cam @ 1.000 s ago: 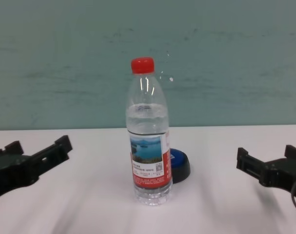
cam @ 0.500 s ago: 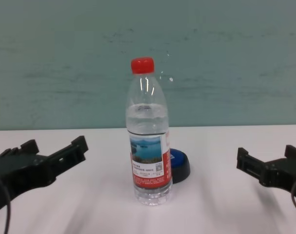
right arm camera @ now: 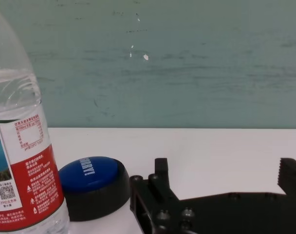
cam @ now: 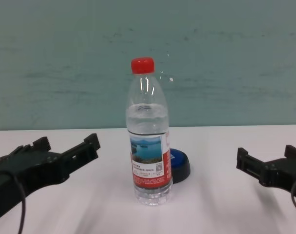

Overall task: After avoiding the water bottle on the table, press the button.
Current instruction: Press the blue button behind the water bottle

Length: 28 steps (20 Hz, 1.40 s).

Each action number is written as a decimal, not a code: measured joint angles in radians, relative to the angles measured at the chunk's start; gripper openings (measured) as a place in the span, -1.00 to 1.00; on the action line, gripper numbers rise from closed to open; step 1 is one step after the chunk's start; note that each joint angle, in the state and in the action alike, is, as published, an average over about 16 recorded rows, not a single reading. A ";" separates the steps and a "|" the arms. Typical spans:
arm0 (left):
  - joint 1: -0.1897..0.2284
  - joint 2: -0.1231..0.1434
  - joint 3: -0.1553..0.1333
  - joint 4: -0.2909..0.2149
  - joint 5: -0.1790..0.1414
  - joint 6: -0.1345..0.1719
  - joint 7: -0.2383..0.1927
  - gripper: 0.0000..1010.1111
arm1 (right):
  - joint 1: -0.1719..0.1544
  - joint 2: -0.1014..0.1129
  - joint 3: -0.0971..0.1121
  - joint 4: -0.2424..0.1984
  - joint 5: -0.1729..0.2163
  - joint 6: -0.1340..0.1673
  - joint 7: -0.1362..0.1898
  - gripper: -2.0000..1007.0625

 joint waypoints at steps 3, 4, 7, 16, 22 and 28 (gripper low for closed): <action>-0.004 -0.003 0.006 0.002 0.003 0.000 0.001 1.00 | 0.000 0.000 0.000 0.000 0.000 0.000 0.000 0.99; -0.006 -0.004 0.008 0.003 0.004 0.000 0.001 1.00 | 0.000 0.000 0.000 0.000 0.000 0.000 0.000 0.99; -0.010 -0.006 0.013 0.005 0.006 0.000 0.001 1.00 | 0.000 0.000 0.000 0.000 0.000 0.000 0.000 0.99; -0.017 -0.013 0.029 0.010 0.012 0.003 0.003 1.00 | 0.000 0.000 0.000 0.000 0.000 0.000 0.000 0.99; -0.020 -0.017 0.040 0.013 0.017 0.005 0.003 1.00 | 0.000 0.000 0.000 0.000 0.000 0.000 0.000 0.99; -0.023 -0.020 0.049 0.017 0.021 0.006 0.004 1.00 | 0.000 0.000 0.000 0.000 0.000 0.000 0.000 0.99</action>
